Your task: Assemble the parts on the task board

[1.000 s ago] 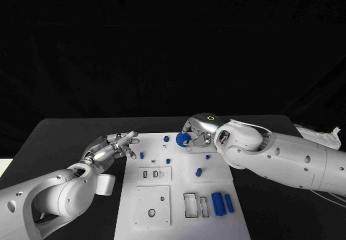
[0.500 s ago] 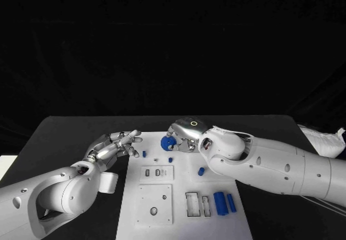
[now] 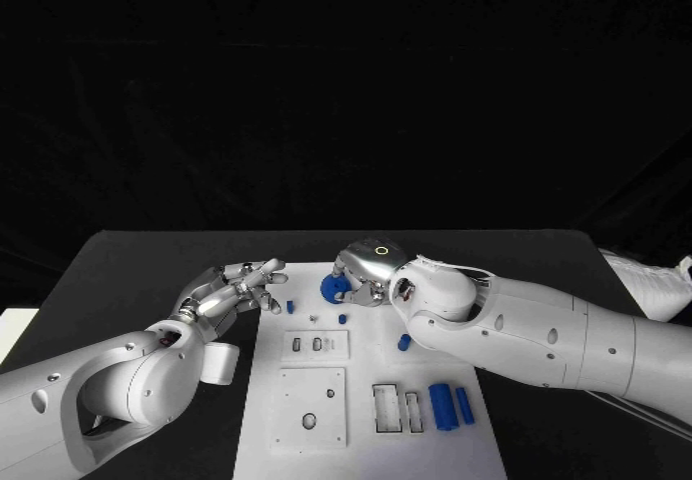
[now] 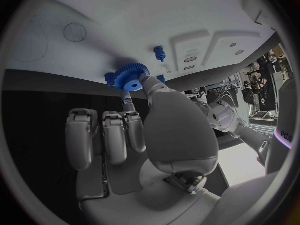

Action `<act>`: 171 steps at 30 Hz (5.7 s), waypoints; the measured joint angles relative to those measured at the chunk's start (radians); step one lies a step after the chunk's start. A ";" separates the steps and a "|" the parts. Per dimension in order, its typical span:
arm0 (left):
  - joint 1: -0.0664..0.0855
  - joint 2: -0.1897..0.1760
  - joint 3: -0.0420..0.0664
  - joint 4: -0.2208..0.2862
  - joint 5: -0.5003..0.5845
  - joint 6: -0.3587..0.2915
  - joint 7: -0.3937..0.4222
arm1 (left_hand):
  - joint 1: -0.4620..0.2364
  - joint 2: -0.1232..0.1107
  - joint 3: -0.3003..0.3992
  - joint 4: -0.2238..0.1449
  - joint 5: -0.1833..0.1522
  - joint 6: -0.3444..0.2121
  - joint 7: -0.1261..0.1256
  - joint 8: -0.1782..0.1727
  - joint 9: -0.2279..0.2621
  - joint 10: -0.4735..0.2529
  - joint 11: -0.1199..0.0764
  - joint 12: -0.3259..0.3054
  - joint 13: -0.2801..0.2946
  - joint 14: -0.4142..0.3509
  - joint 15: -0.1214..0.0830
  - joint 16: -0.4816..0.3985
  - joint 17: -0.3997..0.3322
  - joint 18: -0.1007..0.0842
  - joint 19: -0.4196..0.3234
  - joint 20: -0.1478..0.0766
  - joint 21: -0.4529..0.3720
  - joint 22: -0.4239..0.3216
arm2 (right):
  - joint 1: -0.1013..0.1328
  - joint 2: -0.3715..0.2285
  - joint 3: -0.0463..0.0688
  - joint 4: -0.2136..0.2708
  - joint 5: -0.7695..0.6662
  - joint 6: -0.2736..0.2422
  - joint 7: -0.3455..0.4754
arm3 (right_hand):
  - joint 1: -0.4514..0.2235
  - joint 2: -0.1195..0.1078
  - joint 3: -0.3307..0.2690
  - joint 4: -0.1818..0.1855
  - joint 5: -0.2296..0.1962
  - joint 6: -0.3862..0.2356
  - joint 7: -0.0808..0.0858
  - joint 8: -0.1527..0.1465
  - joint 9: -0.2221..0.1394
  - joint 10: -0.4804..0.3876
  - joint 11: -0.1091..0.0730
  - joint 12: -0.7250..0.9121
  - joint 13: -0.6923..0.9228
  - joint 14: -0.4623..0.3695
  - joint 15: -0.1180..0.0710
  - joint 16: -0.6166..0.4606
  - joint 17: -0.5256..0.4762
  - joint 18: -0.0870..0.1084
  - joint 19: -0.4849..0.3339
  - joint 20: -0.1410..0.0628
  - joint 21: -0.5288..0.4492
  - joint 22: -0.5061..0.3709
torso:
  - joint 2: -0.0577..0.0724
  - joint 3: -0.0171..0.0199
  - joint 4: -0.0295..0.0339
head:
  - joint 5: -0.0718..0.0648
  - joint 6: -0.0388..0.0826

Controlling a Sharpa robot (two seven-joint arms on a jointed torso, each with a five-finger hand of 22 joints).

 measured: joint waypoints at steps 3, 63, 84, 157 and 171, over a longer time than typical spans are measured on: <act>0.000 0.000 0.000 0.000 0.000 0.000 0.000 | 0.000 0.000 0.000 0.000 0.000 0.000 0.000 0.000 0.000 0.000 0.000 0.000 0.000 0.000 0.000 0.000 0.000 0.000 0.000 0.000 0.000 0.000 | 0.001 0.009 0.001 -0.013 -0.001 0.003 -0.002 | -0.003 -0.003 0.000 0.000 0.000 0.000 0.000 0.000 0.000 0.000 0.000 -0.001 0.000 0.000 0.000 0.000 0.000 0.000 0.000 0.000 0.000 0.000 | 0.000 0.0003 -0.0001 | 0.000 0.000; 0.000 -0.004 0.000 0.000 0.000 0.002 -0.007 | 0.000 0.000 0.000 0.000 0.000 0.000 0.000 0.000 -0.001 0.000 0.000 0.000 -0.002 0.000 0.000 0.000 0.000 0.000 -0.004 0.004 0.004 0.002 | -0.007 -0.146 0.002 0.073 0.126 -0.088 0.027 | -0.309 0.122 -0.320 0.111 0.058 -0.118 0.029 -0.027 -0.007 -0.002 0.034 -0.035 -0.001 0.000 0.029 0.008 0.000 -0.009 0.002 0.027 0.004 0.000 | 0.000 0.0034 -0.0053 | -0.016 0.007; -0.002 -0.012 -0.005 0.004 0.000 0.002 -0.008 | 0.000 0.000 0.003 -0.003 0.000 -0.004 0.004 -0.004 -0.001 -0.004 0.004 0.000 -0.002 0.000 0.000 0.000 0.000 0.000 -0.004 0.004 0.004 0.002 | -0.004 -0.447 0.009 0.031 0.596 -0.084 0.352 | 0.088 0.053 -0.271 -0.124 -0.010 -0.111 0.028 -0.032 -0.010 -0.002 0.034 -0.074 0.002 0.000 0.029 0.002 0.000 -0.009 0.002 0.027 0.000 0.000 | 0.002 0.0166 -0.0267 | -0.032 0.017; -0.007 -0.011 -0.006 -0.001 0.000 0.004 -0.010 | 0.000 0.000 0.003 -0.003 0.000 -0.004 0.003 -0.004 -0.001 -0.003 0.003 0.000 -0.002 0.000 0.000 0.000 0.000 0.000 -0.004 0.004 0.004 0.002 | -0.043 -0.350 0.010 -0.086 0.618 0.015 0.392 | 0.089 0.108 -0.197 -0.164 -0.042 -0.039 0.014 -0.028 -0.010 -0.001 0.019 -0.051 0.007 0.000 0.021 0.010 0.000 -0.009 0.000 0.021 0.008 0.000 | 0.000 0.0215 -0.0296 | -0.032 0.000; -0.007 -0.011 -0.006 0.000 0.000 0.004 -0.011 | 0.000 0.000 0.003 -0.003 0.000 -0.004 0.003 -0.004 -0.001 -0.003 0.003 0.000 -0.002 0.000 0.000 0.000 0.000 0.000 -0.004 0.004 0.004 0.002 | -0.043 -0.353 0.010 -0.088 0.618 0.014 0.391 | 0.079 0.115 -0.155 -0.173 -0.080 -0.003 0.000 -0.012 -0.003 -0.003 0.017 -0.053 0.001 -0.002 0.019 0.009 0.000 -0.008 0.000 0.021 0.013 0.000 | 0.000 0.0207 -0.0291 | -0.034 -0.002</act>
